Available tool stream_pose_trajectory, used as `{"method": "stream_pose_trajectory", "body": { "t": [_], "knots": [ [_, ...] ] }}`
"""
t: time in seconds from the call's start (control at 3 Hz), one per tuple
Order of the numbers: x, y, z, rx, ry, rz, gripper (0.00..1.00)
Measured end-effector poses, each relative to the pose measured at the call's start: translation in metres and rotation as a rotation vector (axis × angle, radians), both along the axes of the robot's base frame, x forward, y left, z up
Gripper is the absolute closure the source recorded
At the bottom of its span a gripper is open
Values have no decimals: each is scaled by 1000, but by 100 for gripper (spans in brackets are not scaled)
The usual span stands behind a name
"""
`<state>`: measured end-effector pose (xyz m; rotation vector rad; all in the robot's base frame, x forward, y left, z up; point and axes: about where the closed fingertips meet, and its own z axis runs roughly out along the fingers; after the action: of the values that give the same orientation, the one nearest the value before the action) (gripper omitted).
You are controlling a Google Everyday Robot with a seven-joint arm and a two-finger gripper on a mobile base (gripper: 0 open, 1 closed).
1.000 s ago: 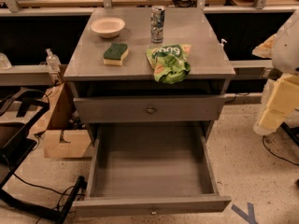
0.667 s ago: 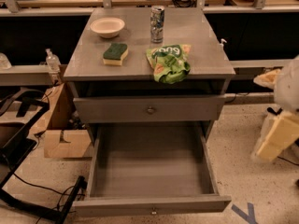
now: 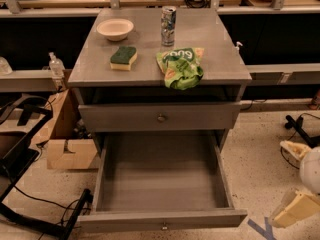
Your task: Close middle drawer
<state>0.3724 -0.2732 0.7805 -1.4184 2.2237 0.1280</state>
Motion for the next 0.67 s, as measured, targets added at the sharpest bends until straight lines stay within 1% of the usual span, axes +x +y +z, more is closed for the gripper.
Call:
{"method": "stream_pose_trajectory", "body": {
  "t": [0.33, 0.67],
  "knots": [
    [10, -6, 0, -14, -50, -15, 0],
    [10, -6, 0, -14, -49, -15, 0]
  ]
}}
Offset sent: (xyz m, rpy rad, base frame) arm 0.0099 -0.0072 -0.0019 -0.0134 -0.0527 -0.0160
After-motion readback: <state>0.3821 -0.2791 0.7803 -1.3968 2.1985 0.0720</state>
